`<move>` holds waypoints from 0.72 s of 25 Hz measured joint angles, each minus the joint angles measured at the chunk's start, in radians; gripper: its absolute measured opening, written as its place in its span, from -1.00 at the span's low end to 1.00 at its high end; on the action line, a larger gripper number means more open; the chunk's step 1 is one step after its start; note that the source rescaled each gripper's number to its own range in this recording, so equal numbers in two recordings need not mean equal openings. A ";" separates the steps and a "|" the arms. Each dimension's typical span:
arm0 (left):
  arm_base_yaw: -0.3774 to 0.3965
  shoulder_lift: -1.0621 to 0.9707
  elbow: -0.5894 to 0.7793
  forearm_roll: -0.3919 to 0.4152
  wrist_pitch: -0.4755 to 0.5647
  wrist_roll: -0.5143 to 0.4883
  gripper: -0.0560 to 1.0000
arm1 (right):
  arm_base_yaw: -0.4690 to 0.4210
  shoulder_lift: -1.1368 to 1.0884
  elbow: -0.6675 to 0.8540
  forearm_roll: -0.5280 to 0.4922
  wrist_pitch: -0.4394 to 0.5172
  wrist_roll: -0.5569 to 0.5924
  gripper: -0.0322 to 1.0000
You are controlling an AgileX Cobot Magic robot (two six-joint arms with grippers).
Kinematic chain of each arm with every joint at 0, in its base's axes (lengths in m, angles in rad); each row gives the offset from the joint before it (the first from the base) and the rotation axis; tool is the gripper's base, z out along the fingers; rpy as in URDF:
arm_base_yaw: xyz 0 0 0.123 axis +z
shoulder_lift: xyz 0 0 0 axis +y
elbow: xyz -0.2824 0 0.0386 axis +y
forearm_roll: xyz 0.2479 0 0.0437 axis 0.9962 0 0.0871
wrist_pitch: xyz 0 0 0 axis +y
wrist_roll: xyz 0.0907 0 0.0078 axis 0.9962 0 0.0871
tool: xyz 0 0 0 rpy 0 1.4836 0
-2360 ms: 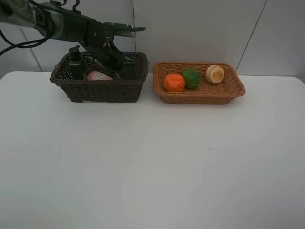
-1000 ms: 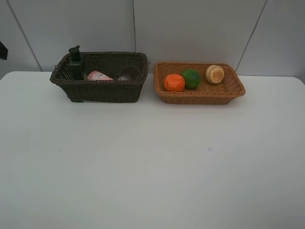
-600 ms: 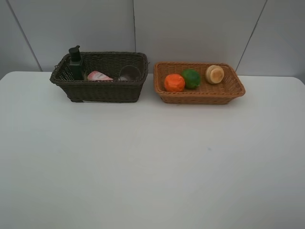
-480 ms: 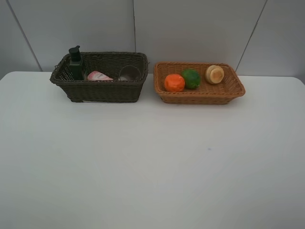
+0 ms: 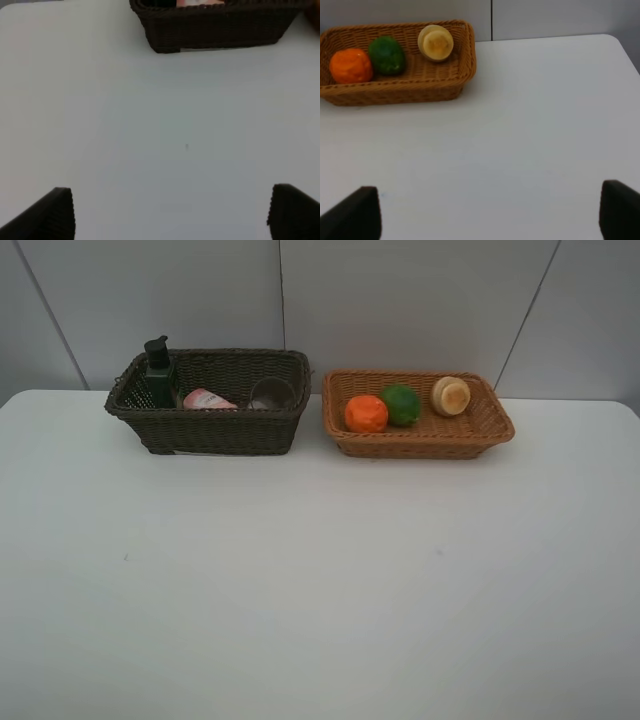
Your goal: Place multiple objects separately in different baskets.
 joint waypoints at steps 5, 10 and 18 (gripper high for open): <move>0.000 -0.007 0.056 -0.012 -0.061 0.000 0.99 | 0.000 0.000 0.000 0.000 0.000 0.000 0.77; 0.000 -0.007 0.057 -0.010 -0.073 0.001 0.99 | 0.000 0.000 0.000 0.000 0.000 0.000 0.77; 0.000 -0.007 0.057 0.007 -0.074 0.002 0.99 | 0.000 0.000 0.000 0.000 0.000 0.000 0.77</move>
